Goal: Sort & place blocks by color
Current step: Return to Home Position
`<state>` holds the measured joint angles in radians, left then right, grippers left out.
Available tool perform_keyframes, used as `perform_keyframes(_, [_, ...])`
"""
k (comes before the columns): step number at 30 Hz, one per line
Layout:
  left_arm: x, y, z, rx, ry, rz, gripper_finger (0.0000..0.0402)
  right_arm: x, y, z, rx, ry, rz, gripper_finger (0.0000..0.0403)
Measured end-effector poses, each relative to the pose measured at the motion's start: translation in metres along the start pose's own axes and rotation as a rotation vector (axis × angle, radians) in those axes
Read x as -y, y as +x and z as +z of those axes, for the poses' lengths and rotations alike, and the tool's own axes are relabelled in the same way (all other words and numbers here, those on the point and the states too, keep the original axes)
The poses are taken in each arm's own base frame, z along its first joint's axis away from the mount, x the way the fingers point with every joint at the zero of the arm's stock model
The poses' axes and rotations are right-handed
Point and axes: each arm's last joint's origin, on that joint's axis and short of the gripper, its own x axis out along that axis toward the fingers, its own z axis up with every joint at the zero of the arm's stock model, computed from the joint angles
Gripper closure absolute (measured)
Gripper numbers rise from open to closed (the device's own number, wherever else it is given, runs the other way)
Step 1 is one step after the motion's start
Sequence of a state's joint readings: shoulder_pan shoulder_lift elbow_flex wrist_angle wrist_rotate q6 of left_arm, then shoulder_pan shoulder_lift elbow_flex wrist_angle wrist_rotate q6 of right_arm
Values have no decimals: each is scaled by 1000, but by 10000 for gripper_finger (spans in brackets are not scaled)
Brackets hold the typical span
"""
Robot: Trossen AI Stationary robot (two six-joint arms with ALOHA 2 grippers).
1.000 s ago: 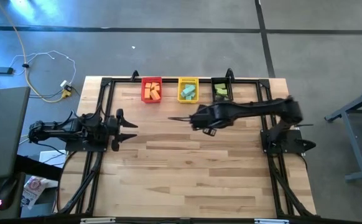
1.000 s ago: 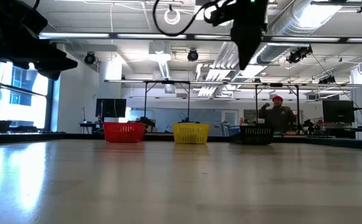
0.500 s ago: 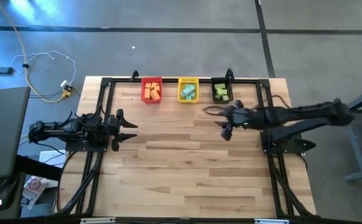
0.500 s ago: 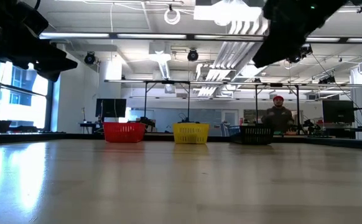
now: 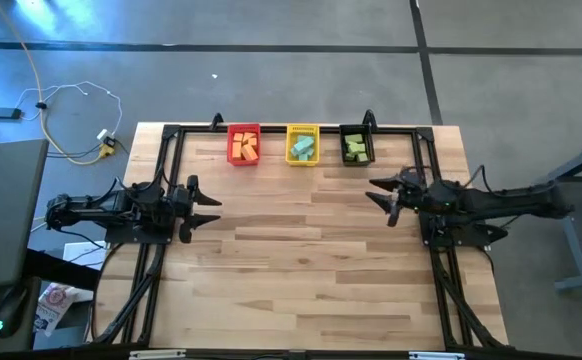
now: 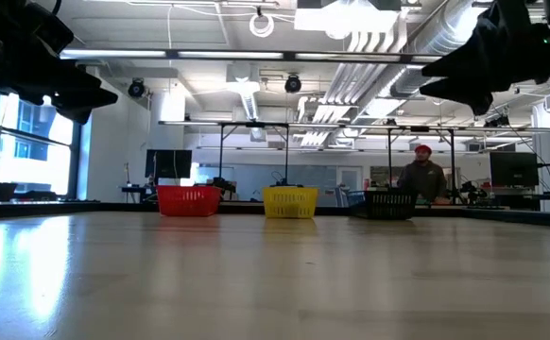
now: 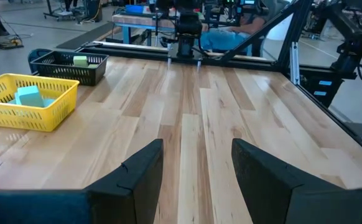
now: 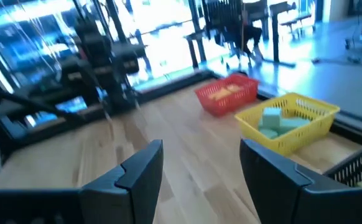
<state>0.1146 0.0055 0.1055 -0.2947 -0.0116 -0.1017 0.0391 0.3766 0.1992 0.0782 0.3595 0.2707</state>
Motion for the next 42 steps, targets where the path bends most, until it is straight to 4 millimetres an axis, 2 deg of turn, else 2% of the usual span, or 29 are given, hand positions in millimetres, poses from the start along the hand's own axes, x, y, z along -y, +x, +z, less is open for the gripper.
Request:
perform_keyframes(6, [0,0,0,0,0,0,222,9,-11,-16,78,19,22,204])
perform_keyframes(12, [0,0,0,0,0,0,222,14,-18,-22,119,-14,11,204])
perform_keyframes(21, [0,0,0,0,0,0,222,19,-24,-31,53,-5,-5,204])
perform_keyframes(31, [0,0,0,0,0,0,222,21,-24,-31,66,-52,-95,204])
perform_keyframes(42, [0,0,0,0,0,0,222,21,-24,-31,64,-48,-90,204])
